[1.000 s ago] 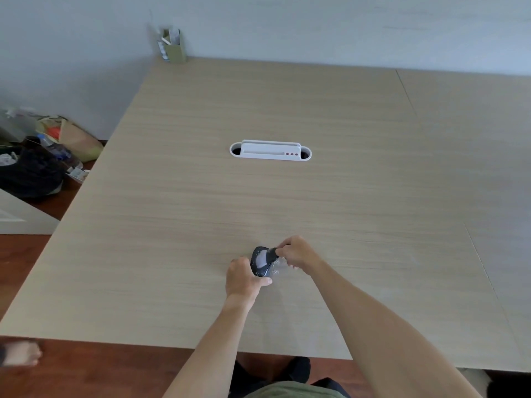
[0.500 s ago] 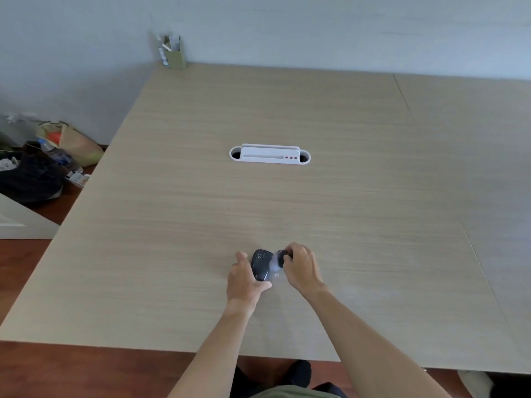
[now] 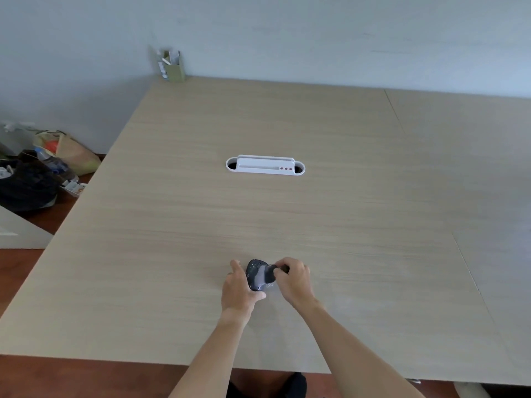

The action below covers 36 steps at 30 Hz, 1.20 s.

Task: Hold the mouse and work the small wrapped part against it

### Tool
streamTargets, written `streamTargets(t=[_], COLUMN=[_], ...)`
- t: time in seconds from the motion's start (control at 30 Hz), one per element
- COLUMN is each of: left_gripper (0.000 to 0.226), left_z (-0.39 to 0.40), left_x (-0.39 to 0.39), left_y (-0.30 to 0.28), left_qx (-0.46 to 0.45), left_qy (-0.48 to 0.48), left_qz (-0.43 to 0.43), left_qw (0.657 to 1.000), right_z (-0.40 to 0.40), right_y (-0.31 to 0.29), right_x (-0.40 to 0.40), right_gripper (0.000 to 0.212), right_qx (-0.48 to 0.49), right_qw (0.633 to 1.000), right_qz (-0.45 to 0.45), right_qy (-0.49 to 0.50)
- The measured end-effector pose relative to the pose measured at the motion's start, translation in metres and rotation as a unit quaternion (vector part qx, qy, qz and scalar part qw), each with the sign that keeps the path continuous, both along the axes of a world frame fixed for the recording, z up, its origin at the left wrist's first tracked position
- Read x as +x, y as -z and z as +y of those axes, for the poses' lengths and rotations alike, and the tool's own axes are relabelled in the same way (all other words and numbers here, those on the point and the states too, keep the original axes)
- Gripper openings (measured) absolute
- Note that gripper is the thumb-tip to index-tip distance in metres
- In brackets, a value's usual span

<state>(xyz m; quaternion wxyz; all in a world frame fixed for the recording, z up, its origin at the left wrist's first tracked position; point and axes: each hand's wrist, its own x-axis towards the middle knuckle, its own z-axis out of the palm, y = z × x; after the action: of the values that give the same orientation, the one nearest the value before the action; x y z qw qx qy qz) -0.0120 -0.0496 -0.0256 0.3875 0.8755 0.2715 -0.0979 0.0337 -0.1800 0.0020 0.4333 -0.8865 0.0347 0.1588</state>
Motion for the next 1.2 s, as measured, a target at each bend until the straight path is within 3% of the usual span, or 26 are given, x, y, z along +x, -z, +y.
streamTargets(t=[0.1,0.27,0.4,0.5,0.67,0.77,0.87,1.07,1.2], left_gripper=[0.070,0.068,0.061,0.052,0.068,0.073,0.073,0.073,0.073], left_z=[-0.004,-0.005,-0.008,-0.008,-0.003,0.001,0.003,0.005,0.005], left_x=[0.001,-0.002,-0.002,-0.002,0.004,0.008,0.010,0.013,0.013], left_y=[0.000,-0.001,0.001,0.003,-0.004,-0.007,-0.008,-0.010,-0.011], left_qx=[0.019,0.010,0.028,0.040,0.032,0.025,0.024,0.042,0.046], left_qy=[-0.011,-0.014,-0.013,-0.014,0.039,0.058,0.066,0.092,0.095], left_qz=[-0.015,-0.005,-0.015,-0.025,0.015,0.027,0.036,0.054,0.056], left_qw=[1.000,1.000,0.999,0.999,0.999,0.998,0.997,0.993,0.993], right_z=[0.005,-0.003,-0.002,0.000,-0.005,-0.005,-0.001,0.001,0.010], right_y=[0.003,0.009,0.012,0.016,0.013,0.002,0.002,0.005,-0.002], right_x=[-0.005,-0.006,-0.006,-0.007,0.011,0.018,0.021,0.023,0.034], right_gripper=[0.018,0.014,0.016,0.017,0.012,0.015,0.017,0.014,0.017], right_qx=[0.017,-0.102,-0.013,-0.001,-0.070,-0.007,0.018,-0.114,-0.007], right_qw=[0.996,0.994,0.998,0.997,0.996,1.000,0.998,0.993,1.000], right_qz=[0.053,-0.006,-0.021,-0.005,-0.015,-0.018,0.023,-0.016,0.011], right_qy=[-0.068,-0.024,-0.061,-0.081,-0.049,-0.005,-0.048,-0.032,-0.015])
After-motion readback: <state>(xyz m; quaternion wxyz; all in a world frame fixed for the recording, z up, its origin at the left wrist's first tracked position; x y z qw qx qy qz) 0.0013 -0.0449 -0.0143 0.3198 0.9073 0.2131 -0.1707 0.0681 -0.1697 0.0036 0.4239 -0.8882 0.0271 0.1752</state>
